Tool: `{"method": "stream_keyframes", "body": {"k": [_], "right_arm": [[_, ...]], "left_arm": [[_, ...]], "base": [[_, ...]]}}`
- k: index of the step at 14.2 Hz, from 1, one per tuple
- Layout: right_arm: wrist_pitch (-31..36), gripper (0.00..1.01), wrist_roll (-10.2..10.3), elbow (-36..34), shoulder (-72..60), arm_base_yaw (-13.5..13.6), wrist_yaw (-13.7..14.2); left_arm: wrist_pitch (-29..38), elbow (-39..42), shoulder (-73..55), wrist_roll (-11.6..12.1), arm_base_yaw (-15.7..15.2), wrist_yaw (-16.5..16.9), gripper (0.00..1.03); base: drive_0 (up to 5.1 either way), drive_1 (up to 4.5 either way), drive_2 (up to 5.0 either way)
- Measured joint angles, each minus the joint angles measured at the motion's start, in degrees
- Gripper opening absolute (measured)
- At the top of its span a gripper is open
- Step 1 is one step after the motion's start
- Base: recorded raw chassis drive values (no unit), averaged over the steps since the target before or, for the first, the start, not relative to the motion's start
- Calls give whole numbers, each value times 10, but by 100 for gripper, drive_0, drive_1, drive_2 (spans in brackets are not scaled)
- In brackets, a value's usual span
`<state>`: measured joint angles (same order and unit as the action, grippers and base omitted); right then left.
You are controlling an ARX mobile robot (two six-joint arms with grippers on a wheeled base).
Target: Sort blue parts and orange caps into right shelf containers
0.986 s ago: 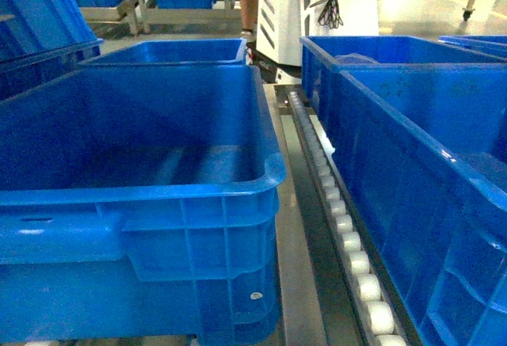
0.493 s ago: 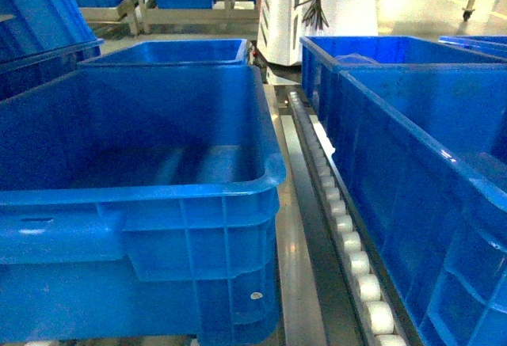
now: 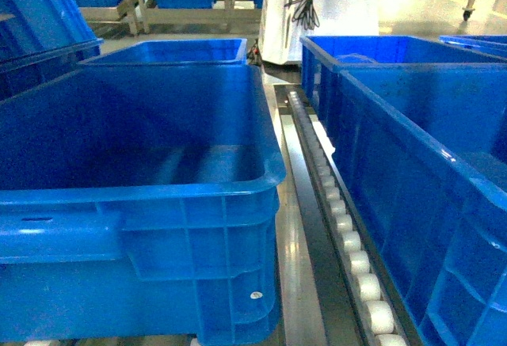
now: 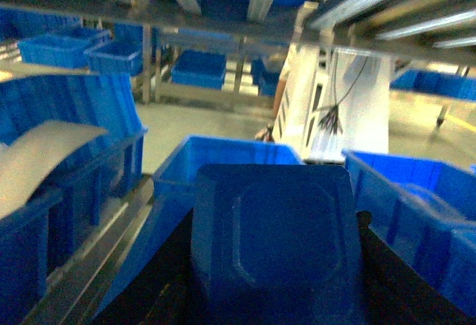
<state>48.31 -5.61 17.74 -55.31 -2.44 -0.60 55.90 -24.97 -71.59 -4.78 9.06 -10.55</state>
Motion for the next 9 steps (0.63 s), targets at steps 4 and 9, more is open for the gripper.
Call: {"method": "stream_keyframes", "body": {"k": [4, 9], "right_arm": [[37, 44, -2, 138, -317, -11, 47], [45, 98, -2, 142, -329, -1, 48]], "left_arm": [[-59, -190, -261, -23, 2, -1, 52], [-47, -182, -257, -24, -7, 7, 97]], "base": [[0, 0, 0], [0, 0, 0]]}}
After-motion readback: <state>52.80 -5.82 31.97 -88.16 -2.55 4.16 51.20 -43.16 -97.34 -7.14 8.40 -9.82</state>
